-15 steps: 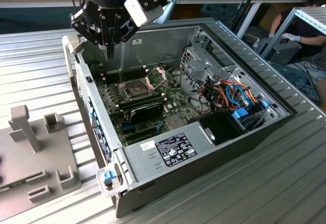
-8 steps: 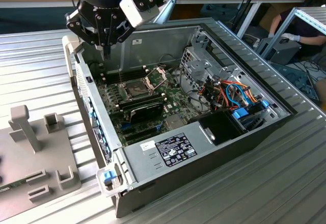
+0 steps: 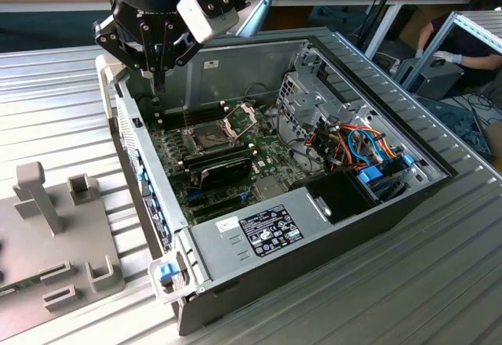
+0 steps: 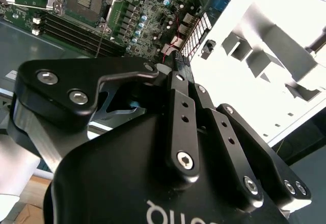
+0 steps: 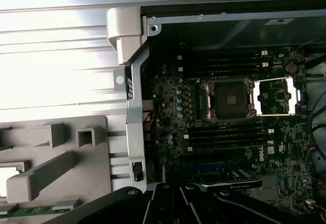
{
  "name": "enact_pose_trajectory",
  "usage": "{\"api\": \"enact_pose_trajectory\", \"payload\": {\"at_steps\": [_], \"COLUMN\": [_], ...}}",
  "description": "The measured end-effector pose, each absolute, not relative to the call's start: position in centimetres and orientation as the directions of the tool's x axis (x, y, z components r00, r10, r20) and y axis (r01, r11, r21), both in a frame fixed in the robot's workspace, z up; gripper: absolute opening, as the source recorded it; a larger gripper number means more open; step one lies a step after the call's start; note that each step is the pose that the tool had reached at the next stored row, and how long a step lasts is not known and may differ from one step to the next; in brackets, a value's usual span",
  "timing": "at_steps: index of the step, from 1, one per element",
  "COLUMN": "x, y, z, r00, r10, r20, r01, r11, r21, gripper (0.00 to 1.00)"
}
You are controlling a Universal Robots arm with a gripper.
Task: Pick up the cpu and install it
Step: 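Reach for the cpu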
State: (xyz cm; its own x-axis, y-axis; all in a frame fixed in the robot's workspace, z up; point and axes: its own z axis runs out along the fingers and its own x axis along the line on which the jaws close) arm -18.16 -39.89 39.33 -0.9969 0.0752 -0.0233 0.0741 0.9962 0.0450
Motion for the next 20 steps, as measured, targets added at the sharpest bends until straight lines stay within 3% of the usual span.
{"api": "enact_pose_trajectory", "payload": {"at_steps": [20], "x": [-19.6], "y": [-39.9], "z": [39.3], "r00": [-0.997], "r10": [0.075], "r20": [-0.023], "r01": [0.074], "r11": [0.996], "r21": [0.045], "gripper": [0.11]}}
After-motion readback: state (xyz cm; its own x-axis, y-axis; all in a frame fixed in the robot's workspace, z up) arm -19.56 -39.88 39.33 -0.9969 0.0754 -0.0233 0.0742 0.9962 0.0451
